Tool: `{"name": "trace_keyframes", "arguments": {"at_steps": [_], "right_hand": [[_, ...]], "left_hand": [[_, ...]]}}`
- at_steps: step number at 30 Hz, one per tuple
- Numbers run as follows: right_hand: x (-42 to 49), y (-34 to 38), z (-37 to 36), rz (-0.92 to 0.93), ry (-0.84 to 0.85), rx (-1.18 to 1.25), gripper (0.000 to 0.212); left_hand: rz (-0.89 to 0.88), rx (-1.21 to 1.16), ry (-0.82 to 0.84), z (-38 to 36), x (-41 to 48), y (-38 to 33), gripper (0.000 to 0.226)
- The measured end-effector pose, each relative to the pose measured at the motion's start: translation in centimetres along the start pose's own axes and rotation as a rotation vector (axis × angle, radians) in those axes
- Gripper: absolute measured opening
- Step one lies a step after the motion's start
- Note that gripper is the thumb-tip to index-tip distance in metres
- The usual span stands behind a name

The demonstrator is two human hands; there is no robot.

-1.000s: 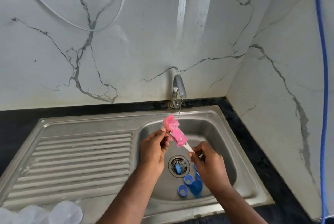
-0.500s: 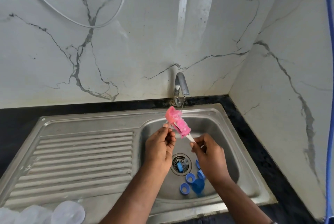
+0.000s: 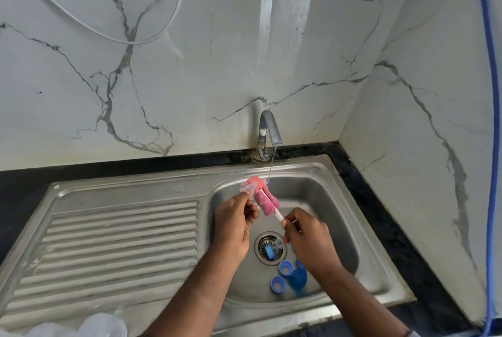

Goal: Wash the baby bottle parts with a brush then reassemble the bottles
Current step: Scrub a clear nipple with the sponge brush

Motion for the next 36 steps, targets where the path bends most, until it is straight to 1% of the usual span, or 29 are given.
{"name": "trace_keyframes", "arguments": {"at_steps": [3, 5, 8, 9, 12, 14, 19, 21, 24, 26, 29, 30, 31, 33, 36], "right_hand": [[0.2, 0.3, -0.5, -0.005, -0.029, -0.007, 0.016], [0.0, -0.2, -0.4, -0.007, -0.028, 0.002, 0.016], [-0.8, -1.0, 0.2, 0.014, 0.029, 0.041, 0.018], [-0.9, -1.2, 0.4, 0.021, 0.040, 0.041, 0.018], [-0.5, -1.7, 0.8, 0.006, 0.007, 0.047, 0.018], [-0.2, -2.1, 1.1, -0.002, -0.011, 0.070, 0.018], [-0.3, -3.6, 2.1, 0.076, 0.021, 0.121, 0.019], [0.3, -4.5, 2.5, 0.077, 0.019, 0.137, 0.019], [1.6, -4.7, 2.7, 0.086, 0.008, 0.165, 0.021], [2.1, -4.7, 2.9, 0.121, 0.012, 0.112, 0.021], [2.4, -5.1, 3.5, 0.184, 0.033, 0.064, 0.021], [2.5, -5.3, 3.7, 0.197, 0.038, 0.057, 0.021], [2.7, -5.3, 3.8, 0.203, 0.037, 0.045, 0.020], [3.1, -5.0, 3.7, 0.204, 0.006, 0.021, 0.019], [3.6, -4.5, 3.4, 0.236, -0.020, -0.005, 0.020]], "left_hand": [[-0.047, 0.133, 0.056, 0.2, -0.2, 0.3, 0.016], [-0.079, 0.193, 0.048, 0.6, -0.1, 0.1, 0.016], [-0.142, 0.282, 0.043, 1.2, 1.0, -1.0, 0.019], [-0.135, 0.315, 0.069, 1.2, 1.3, -1.0, 0.020], [-0.018, 0.438, 0.206, 0.9, 1.5, -0.1, 0.015], [0.029, 0.496, 0.263, 0.7, 1.5, 0.6, 0.015], [-0.050, 0.578, 0.257, 0.5, 2.5, 0.0, 0.018], [-0.040, 0.608, 0.277, 0.2, 2.3, 0.7, 0.018], [-0.061, 0.778, 0.319, -0.7, 1.5, 1.7, 0.017], [-0.160, 0.883, 0.271, -1.3, 1.6, 1.3, 0.019], [-0.354, 0.953, 0.143, -1.7, 1.9, -0.2, 0.020], [-0.396, 0.981, 0.131, -1.8, 1.9, -0.5, 0.020], [-0.415, 1.008, 0.143, -2.0, 1.6, -0.5, 0.018], [-0.390, 1.005, 0.188, -2.5, 1.1, 0.7, 0.015], [-0.347, 0.823, 0.126, -2.7, 0.6, 1.1, 0.023]]}}
Point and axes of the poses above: each hand's wrist, its own x-axis towards the middle knuckle, its own z-axis out of the back of the hand, y = z × x, the point moved 3 cm from there along x, towards the middle knuckle, and after that the axes turned 9 degrees about -x, right-handed, at the moved point
